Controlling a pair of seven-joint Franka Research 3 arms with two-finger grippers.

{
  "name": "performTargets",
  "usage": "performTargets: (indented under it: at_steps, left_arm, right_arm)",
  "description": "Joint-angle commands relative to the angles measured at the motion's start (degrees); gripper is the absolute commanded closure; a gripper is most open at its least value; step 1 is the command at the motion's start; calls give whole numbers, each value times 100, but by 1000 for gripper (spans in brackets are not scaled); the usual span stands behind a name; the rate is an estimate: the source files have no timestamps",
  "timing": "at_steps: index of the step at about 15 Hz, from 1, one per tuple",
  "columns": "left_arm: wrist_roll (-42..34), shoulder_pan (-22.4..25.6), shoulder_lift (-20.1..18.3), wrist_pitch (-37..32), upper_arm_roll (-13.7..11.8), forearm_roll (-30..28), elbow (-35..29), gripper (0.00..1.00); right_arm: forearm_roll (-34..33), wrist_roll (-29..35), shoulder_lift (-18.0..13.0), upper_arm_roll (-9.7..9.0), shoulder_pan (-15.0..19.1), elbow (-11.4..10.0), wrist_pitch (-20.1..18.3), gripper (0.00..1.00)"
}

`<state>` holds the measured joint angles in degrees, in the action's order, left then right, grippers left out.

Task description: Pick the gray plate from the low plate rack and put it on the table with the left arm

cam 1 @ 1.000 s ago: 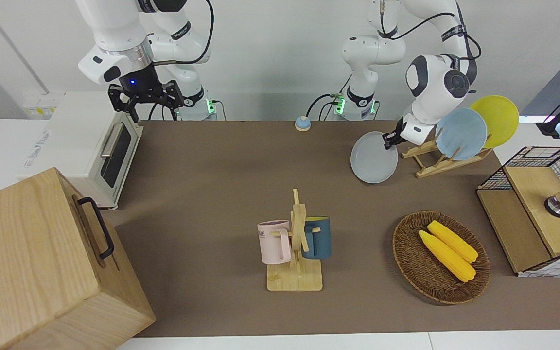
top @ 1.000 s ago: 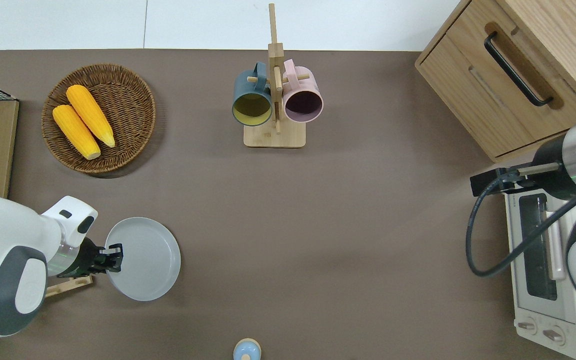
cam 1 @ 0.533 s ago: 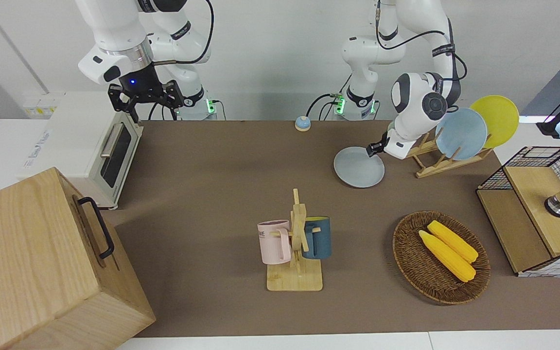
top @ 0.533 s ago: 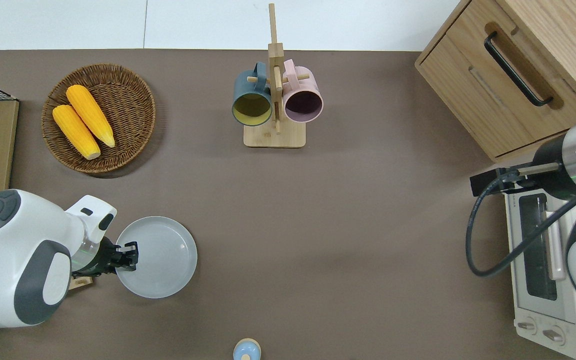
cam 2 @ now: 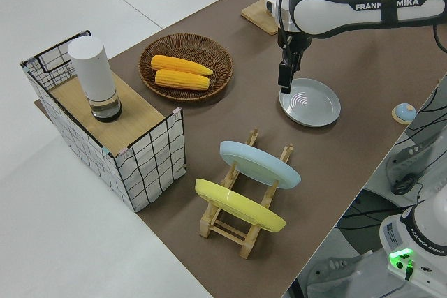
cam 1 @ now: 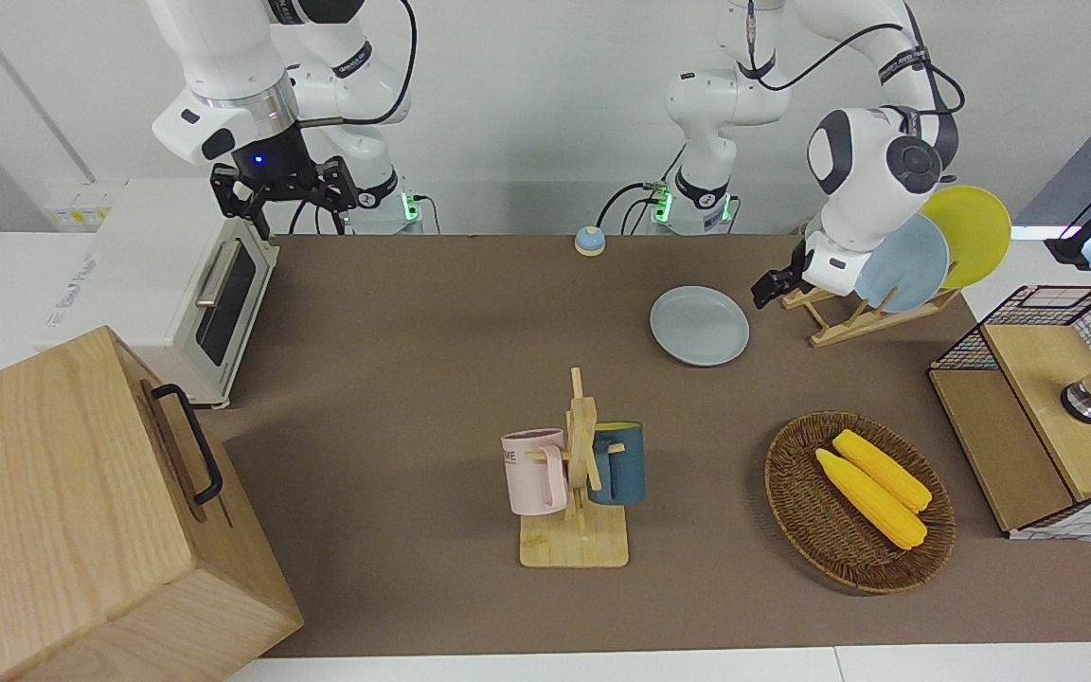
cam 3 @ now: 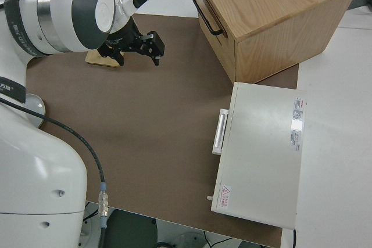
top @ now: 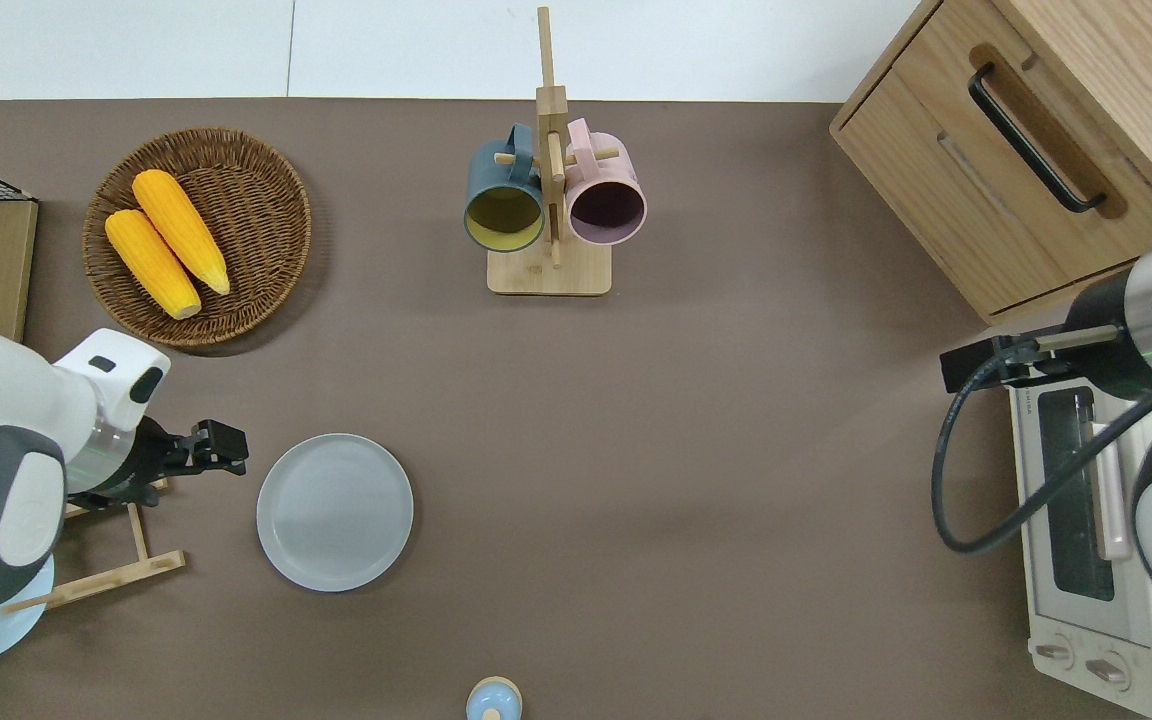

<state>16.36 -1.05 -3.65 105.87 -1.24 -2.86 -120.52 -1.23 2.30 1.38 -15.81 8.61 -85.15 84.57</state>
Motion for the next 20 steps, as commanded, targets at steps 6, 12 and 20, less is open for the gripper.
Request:
performTargets:
  at_steps: [6, 12, 20]
  left_arm:
    - [-745, -18, 5, -1164, -271, 638, 1619, 13]
    - [-1661, -9, -39, -1929, -395, 533, 2200, 9]
    - [-1267, 0, 66, -1877, -360, 295, 2217, 7]
  right_arm:
    - [-8, 69, -15, -98, 106, 51, -72, 17]
    - [-8, 69, -15, -98, 106, 51, -81, 17]
    - [-8, 69, -15, -98, 106, 51, -81, 17]
